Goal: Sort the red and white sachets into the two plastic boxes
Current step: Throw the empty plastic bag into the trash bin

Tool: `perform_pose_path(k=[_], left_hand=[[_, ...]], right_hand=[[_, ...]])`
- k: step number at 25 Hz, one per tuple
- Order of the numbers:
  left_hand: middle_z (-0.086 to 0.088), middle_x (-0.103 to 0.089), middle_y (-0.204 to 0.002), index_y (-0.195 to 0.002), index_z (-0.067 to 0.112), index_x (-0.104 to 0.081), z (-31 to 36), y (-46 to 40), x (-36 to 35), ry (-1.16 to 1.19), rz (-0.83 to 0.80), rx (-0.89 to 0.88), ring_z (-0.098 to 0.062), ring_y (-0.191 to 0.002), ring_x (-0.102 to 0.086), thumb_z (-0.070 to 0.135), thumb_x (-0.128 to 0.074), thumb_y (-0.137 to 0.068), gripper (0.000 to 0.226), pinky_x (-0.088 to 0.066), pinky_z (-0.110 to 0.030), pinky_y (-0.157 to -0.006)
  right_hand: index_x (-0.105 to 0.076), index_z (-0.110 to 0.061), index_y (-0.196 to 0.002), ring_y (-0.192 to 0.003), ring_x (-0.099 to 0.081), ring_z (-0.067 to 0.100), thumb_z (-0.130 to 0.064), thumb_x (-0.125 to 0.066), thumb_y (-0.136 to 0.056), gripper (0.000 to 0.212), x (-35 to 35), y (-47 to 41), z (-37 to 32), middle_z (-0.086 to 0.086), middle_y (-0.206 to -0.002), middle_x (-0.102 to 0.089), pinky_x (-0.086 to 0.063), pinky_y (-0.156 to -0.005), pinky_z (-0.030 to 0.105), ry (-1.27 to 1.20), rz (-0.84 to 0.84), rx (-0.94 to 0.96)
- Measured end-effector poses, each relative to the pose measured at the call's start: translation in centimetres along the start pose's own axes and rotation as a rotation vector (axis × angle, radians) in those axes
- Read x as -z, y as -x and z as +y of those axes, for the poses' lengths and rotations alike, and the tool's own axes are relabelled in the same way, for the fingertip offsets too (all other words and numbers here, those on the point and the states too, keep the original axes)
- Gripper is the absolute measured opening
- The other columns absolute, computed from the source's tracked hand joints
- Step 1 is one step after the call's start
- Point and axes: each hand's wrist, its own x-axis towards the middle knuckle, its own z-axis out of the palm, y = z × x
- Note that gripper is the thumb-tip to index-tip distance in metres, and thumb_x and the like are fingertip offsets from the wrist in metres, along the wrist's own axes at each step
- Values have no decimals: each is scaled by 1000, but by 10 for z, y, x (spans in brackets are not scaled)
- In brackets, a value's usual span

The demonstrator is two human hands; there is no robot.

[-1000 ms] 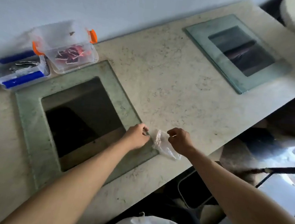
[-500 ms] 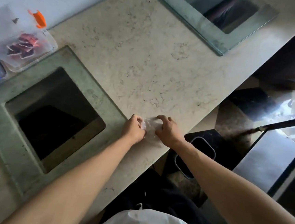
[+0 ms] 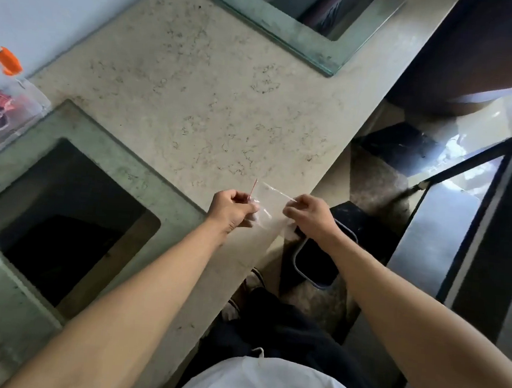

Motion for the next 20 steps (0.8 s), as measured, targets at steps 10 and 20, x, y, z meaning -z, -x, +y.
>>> perform_pose_path(k=[10, 20], left_hand=[[-13, -65, -67, -82, 2, -68, -45, -20, -185, -341, -184, 29, -25, -56, -57, 5, -66, -83, 4, -55, -39, -55], [4, -71, -66, -63, 24, -73, -242, -180, -273, -589, -112, 175, -17, -70, -64, 19, -74, -73, 11, -53, -31, -72]], right_hand=[[-67, -6, -109, -53, -65, 4, 0, -77, -81, 30, 110, 34, 151, 7, -86, -71, -51, -51, 20, -453, 362, -321], [-71, -9, -86, -50, -56, 9, -2, -73, -85, 7, 77, -97, 376, 9, -75, -69, -45, -46, 19, -552, 356, -597]])
